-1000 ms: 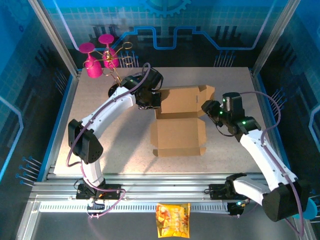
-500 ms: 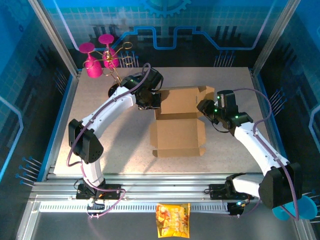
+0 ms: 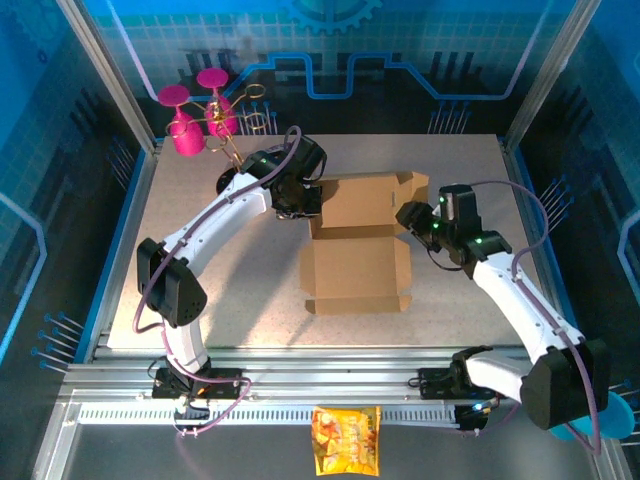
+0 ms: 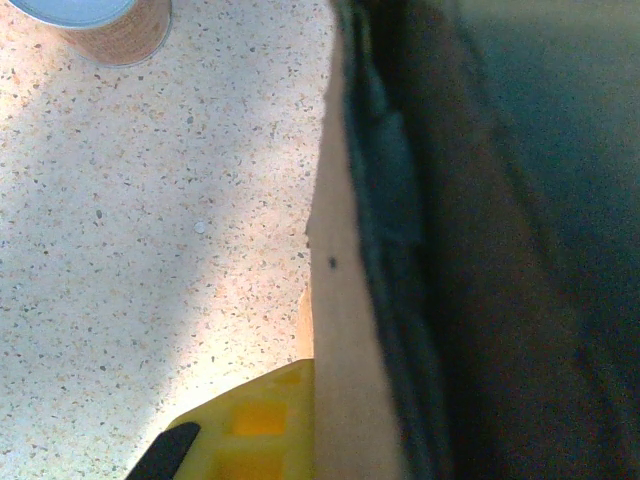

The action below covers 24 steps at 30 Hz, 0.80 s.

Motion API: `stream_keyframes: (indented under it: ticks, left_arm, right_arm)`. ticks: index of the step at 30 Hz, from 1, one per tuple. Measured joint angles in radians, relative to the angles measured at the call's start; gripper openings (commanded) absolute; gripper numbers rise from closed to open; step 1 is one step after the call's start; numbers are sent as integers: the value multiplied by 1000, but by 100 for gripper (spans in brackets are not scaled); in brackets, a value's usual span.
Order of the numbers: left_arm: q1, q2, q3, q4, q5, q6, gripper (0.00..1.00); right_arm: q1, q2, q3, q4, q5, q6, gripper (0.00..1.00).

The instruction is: Fold the paper box

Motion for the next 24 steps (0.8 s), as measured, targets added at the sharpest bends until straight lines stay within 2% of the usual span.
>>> stream_keyframes:
  ticks: [10, 24]
  left_arm:
    - [0, 0, 0, -2, 0, 0, 0]
    - [0, 2, 2, -2, 0, -4, 0]
  right_arm:
    - [5, 77, 0, 55, -23, 4, 54]
    - [76, 126, 63, 84, -38, 30, 51]
